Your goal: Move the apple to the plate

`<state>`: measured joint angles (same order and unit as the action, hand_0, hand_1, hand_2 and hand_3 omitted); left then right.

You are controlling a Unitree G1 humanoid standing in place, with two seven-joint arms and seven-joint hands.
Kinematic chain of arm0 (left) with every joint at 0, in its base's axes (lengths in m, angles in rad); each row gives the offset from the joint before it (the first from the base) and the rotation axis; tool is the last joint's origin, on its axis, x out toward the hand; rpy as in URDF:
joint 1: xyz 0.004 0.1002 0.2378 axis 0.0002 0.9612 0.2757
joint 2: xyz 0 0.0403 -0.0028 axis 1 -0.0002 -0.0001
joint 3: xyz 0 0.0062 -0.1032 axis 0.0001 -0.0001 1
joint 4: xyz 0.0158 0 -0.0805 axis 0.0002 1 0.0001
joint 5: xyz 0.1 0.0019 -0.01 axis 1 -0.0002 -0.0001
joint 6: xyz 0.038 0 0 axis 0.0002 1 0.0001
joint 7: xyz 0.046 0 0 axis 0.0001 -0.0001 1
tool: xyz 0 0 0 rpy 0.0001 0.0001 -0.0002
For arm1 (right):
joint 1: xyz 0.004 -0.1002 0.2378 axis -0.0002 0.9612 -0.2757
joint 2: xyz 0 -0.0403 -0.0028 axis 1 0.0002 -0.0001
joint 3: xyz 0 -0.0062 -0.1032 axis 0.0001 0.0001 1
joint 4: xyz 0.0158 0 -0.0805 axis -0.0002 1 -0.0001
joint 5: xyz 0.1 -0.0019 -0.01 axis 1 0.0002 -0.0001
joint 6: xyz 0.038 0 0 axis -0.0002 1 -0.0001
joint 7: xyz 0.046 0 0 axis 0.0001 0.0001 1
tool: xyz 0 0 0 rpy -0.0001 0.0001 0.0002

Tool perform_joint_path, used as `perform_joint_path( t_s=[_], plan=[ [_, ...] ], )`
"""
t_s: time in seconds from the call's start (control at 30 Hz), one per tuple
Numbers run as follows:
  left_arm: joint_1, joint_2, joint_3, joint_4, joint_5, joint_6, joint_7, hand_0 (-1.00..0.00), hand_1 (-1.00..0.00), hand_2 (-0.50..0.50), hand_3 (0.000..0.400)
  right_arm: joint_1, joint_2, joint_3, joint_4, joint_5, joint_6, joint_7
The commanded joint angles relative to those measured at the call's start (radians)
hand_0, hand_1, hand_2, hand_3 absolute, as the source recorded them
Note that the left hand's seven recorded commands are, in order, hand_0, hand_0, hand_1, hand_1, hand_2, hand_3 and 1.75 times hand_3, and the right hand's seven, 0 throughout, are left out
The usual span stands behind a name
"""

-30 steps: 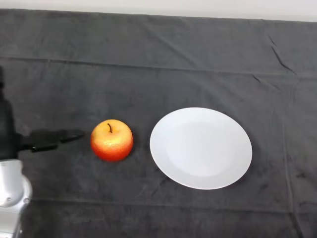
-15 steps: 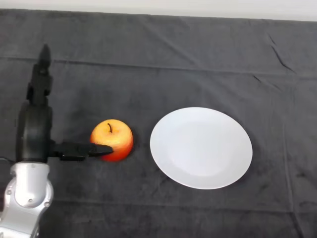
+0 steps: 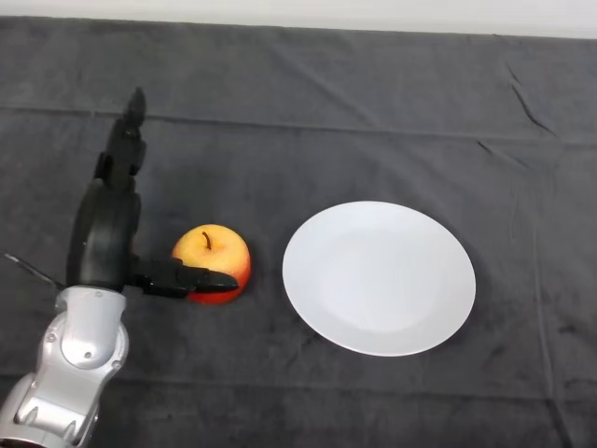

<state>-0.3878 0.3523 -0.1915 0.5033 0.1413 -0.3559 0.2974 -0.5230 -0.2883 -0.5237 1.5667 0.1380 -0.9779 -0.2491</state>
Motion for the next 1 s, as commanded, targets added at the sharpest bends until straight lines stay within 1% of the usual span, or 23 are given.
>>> perform_joint_path(
  t_s=[0.03,0.23,0.5,0.63,0.67,0.7,0.73,0.77,0.8,0.83,0.87,0.9,1.0],
  plan=[
    [-0.053,-0.013,-0.037,0.048,0.016,-0.031,-0.005,0.00,0.00,0.00,0.000,0.088,0.085,0.0031,0.076,0.0206,0.092,0.0064],
    [-0.102,-0.028,-0.052,0.172,0.010,-0.071,-0.008,0.00,0.00,0.00,0.000,0.087,0.085,0.0058,0.077,0.0236,0.092,0.0067],
    [-0.166,-0.059,-0.077,0.312,0.004,-0.098,-0.005,0.00,0.00,0.00,0.000,0.086,0.085,0.0086,0.079,0.0269,0.090,0.0071],
    [-0.189,-0.070,-0.089,0.359,0.000,-0.106,-0.004,0.00,0.00,0.00,0.000,0.086,0.085,0.0096,0.080,0.0282,0.090,0.0072],
    [-0.193,-0.072,-0.092,0.368,0.000,-0.108,-0.004,-0.38,0.00,-0.19,0.154,0.086,0.085,0.0098,0.080,0.0284,0.089,0.0073],
    [-0.198,-0.074,-0.096,0.377,-0.001,-0.110,-0.004,-0.50,0.00,-0.25,0.201,0.086,0.085,0.0101,0.081,0.0288,0.089,0.0073],
    [-0.201,-0.076,-0.099,0.383,-0.002,-0.112,-0.003,-1.00,0.00,-0.50,0.400,0.086,0.085,0.0103,0.081,0.0290,0.089,0.0074],
    [-0.203,-0.077,-0.102,0.388,-0.002,-0.113,-0.003,-1.00,-0.06,-0.47,0.400,0.086,0.085,0.0104,0.081,0.0292,0.089,0.0074],
    [-0.205,-0.078,-0.106,0.393,-0.003,-0.115,-0.003,-1.00,-0.46,-0.27,0.400,0.086,0.085,0.0107,0.081,0.0295,0.089,0.0075],
    [-0.206,-0.079,-0.109,0.395,-0.003,-0.116,-0.003,-1.00,-0.73,-0.14,0.400,0.086,0.085,0.0108,0.081,0.0298,0.089,0.0075],
    [-0.207,-0.079,-0.111,0.397,-0.003,-0.117,-0.004,-1.00,-0.85,-0.07,0.400,0.086,0.085,0.0110,0.082,0.0300,0.088,0.0076],
    [-0.209,-0.078,-0.115,0.398,-0.004,-0.119,-0.005,-1.00,-1.00,0.00,0.400,0.085,0.085,0.0112,0.082,0.0302,0.088,0.0076],
    [-0.212,-0.074,-0.122,0.400,-0.004,-0.125,-0.009,-1.00,-1.00,0.00,0.400,0.085,0.085,0.0117,0.082,0.0309,0.088,0.0078]
  ],
)
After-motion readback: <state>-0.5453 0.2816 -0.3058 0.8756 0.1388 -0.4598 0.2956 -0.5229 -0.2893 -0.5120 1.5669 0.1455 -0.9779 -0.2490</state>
